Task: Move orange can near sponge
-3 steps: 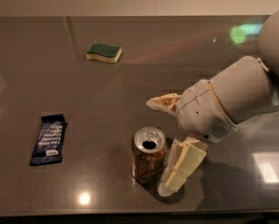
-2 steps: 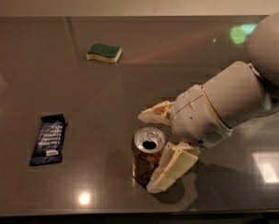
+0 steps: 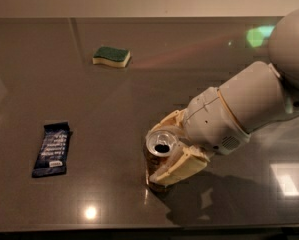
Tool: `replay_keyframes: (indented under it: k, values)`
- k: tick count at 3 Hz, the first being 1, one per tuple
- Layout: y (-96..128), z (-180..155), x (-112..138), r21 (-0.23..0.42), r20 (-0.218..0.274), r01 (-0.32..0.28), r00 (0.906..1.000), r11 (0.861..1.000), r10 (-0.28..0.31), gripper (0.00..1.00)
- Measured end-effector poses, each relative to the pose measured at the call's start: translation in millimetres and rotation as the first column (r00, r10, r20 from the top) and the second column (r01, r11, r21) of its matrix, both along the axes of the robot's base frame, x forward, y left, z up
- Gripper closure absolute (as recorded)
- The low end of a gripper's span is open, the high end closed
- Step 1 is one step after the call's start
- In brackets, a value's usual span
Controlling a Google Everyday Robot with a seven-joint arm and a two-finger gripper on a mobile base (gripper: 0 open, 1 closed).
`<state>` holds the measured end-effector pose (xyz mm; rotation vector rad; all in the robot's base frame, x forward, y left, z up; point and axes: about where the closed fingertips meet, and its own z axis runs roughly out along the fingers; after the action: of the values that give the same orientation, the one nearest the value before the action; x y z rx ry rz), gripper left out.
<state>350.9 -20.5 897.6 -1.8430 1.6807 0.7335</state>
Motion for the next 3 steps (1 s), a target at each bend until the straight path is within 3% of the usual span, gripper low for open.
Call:
replay_keyframes:
  k: [1, 2, 3]
  values:
    - [-15, 20, 21, 0.006, 0.002, 0.071, 0.9975, 0.997, -0.071, 0.87]
    - [-29, 45, 51, 0.002, 0.014, 0.161, 0.9869, 0.987, -0.161, 1.0]
    - [-36, 65, 89, 0.022, 0.022, 0.24, 0.9705, 0.971, -0.24, 1.0]
